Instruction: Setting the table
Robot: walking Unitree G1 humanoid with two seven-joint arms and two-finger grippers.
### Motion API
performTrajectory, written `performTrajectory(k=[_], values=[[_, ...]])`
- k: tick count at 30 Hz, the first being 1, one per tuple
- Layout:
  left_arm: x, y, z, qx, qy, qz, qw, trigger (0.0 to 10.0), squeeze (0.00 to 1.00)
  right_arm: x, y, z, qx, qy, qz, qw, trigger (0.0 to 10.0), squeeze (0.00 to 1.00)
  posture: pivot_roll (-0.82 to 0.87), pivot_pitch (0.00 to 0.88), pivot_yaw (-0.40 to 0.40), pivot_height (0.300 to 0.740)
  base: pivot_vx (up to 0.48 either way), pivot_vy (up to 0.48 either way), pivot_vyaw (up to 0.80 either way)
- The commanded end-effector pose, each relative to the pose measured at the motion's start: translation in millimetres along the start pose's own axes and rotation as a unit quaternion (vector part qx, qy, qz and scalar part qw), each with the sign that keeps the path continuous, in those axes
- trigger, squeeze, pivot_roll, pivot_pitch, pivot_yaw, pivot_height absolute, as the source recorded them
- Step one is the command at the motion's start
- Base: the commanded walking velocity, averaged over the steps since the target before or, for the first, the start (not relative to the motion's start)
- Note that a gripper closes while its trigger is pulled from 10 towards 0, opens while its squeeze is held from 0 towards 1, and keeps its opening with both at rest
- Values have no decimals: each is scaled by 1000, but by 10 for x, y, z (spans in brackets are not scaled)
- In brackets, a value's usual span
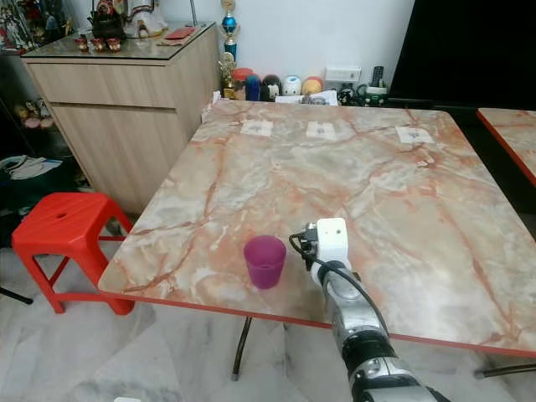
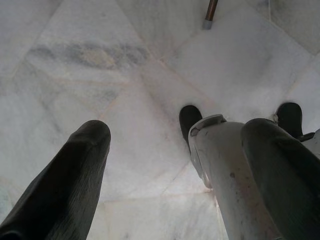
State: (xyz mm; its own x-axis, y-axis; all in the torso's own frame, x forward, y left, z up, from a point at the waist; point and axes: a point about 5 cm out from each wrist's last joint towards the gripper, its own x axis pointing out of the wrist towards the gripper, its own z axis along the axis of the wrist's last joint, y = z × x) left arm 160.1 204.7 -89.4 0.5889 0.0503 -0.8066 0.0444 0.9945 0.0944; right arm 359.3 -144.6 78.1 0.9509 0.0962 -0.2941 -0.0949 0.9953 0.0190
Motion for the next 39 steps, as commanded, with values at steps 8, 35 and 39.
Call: performTrajectory(k=[8, 35, 39], values=[[-20, 16, -82, 2, 14, 0, 1000, 10000, 0, 12, -20, -25, 28, 15, -15, 999, 10000, 0, 39, 77, 12, 740, 0, 0, 0], [-23, 26, -87, 5, 16, -3, 1000, 10000, 0, -10, -30, -173, 37, 55, -15, 998, 0, 0, 43, 93, 16, 740, 0, 0, 0], [-22, 20, -88, 5, 17, -5, 1000, 10000, 0, -9, -38, -169, 35, 55, -15, 998, 0, 0, 43, 94, 15, 740, 0, 0, 0]])
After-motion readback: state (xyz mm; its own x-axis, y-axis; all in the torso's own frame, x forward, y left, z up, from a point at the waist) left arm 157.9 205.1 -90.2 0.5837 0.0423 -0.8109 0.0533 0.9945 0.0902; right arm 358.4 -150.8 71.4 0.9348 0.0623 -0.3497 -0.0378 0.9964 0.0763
